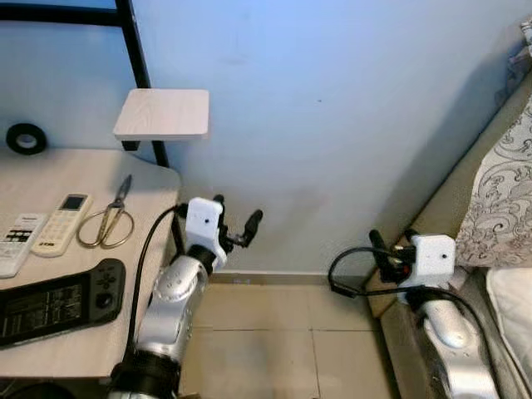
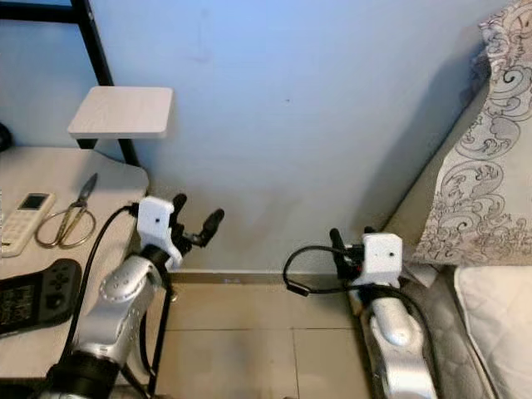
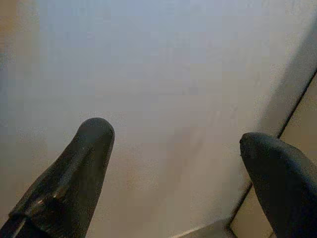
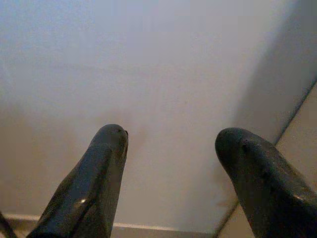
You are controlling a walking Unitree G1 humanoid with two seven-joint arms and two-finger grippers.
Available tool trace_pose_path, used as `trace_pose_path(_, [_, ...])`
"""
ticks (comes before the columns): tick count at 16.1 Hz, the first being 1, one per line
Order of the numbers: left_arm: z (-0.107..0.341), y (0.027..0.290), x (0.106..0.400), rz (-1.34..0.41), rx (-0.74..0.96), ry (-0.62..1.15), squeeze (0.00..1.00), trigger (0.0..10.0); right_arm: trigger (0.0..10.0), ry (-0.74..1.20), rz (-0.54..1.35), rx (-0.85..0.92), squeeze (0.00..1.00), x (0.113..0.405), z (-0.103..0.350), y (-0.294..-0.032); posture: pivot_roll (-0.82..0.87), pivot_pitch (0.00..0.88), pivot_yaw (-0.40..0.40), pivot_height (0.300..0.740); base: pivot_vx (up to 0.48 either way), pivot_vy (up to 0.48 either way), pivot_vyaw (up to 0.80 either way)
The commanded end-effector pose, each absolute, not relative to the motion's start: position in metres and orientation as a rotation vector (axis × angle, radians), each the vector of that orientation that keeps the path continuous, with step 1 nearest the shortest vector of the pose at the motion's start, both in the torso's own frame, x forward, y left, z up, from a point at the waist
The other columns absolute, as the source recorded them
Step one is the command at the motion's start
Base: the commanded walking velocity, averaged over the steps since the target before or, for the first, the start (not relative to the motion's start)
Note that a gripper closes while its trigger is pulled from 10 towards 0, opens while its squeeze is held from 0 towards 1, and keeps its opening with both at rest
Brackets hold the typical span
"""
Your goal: Clean up the room
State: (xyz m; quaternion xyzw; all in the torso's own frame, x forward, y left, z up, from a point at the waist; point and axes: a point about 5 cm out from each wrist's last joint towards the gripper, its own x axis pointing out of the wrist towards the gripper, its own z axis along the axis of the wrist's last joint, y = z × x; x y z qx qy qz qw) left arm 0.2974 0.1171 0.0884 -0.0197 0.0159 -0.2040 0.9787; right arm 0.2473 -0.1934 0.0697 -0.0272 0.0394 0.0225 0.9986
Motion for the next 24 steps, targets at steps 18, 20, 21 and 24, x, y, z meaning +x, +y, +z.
trace_pose_path(18, [0.090, 0.094, 0.301, -0.581, -0.068, 0.038, 0.00, 10.0, 10.0, 0.075, -0.048, -0.033, 0.00, 0.253, 0.069, -0.204, -0.10, 0.000, 0.018, 0.740, 0.000, -0.164, -0.53])
trace_pose_path(20, [0.086, 0.097, 0.303, -0.586, -0.073, 0.057, 0.00, 10.0, 10.0, 0.062, -0.078, -0.022, 0.00, 0.253, 0.070, -0.208, -0.09, 0.000, 0.013, 0.740, 0.000, 0.480, -0.60])
trace_pose_path(21, [0.083, 0.100, 0.304, -0.567, -0.083, 0.072, 0.00, 10.0, 10.0, 0.070, -0.082, -0.012, 0.00, 0.251, 0.068, -0.208, -0.09, 0.000, 0.011, 0.740, 0.000, 0.480, -0.61])
trace_pose_path(24, [0.075, 0.105, 0.300, -0.537, -0.096, 0.107, 0.00, 10.0, 10.0, 0.102, -0.056, -0.011, 0.00, 0.242, 0.060, -0.207, -0.09, 0.000, 0.007, 0.740, 0.000, 0.480, -0.61])
